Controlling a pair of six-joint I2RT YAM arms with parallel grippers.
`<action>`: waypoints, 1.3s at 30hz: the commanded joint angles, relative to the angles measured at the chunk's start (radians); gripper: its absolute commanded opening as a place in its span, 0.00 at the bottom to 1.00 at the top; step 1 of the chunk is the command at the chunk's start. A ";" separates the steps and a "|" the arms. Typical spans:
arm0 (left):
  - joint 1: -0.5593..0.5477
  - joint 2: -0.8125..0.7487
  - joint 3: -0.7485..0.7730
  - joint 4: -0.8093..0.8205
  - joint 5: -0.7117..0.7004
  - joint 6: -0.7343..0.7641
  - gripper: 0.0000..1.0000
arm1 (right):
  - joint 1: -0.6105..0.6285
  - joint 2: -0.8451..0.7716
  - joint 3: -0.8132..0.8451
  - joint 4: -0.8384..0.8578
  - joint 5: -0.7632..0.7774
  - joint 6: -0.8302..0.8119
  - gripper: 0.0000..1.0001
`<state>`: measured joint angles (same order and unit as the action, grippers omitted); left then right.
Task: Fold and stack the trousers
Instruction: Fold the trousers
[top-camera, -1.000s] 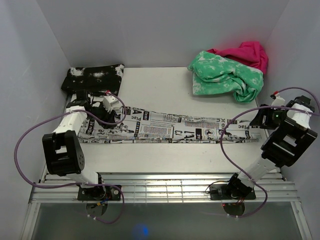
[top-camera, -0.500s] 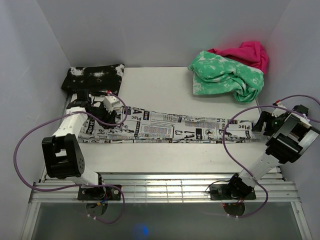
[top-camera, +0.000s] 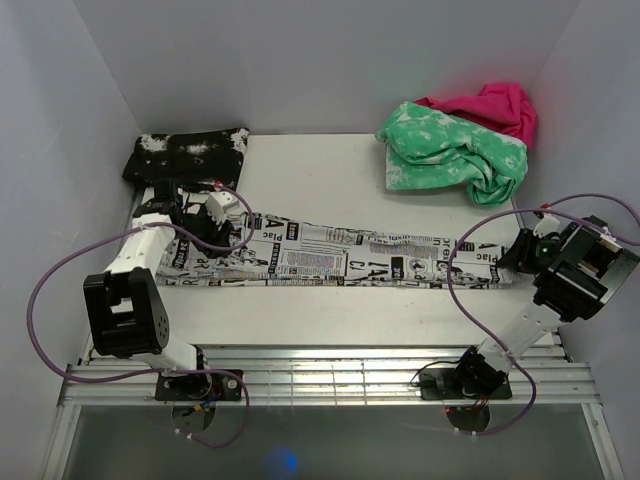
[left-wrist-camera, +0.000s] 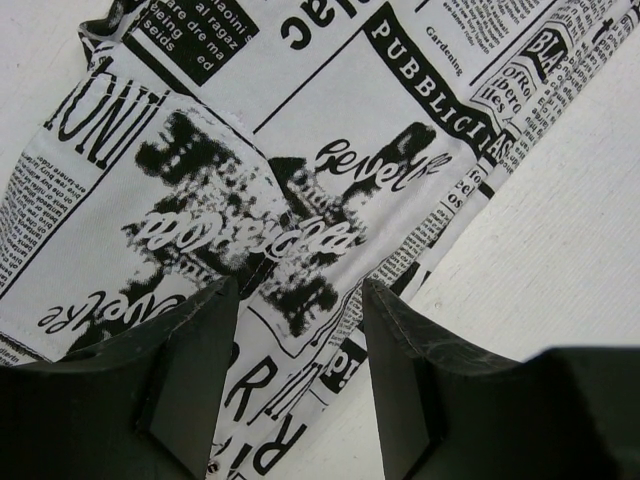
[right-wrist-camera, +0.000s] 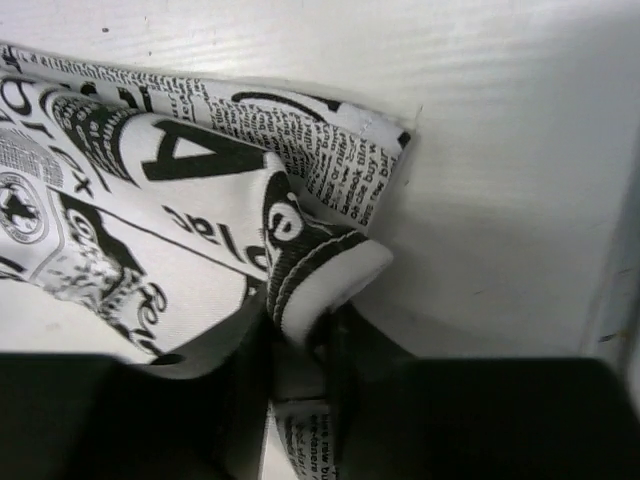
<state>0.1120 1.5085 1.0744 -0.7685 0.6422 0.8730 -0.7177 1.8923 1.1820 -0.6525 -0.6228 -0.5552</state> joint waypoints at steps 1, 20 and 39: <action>-0.005 -0.016 0.016 0.024 0.004 -0.045 0.64 | -0.029 0.062 0.000 -0.208 -0.064 -0.020 0.23; 0.000 -0.074 -0.056 0.130 0.005 -0.206 0.70 | -0.011 -0.156 0.315 -0.601 -0.463 -0.089 0.08; 0.239 -0.010 -0.013 0.112 0.185 -0.447 0.98 | 0.716 -0.368 -0.050 0.631 -0.301 1.083 0.08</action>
<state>0.3202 1.4872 1.0279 -0.6353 0.7570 0.4545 -0.0872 1.4887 1.1332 -0.2672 -1.0065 0.3180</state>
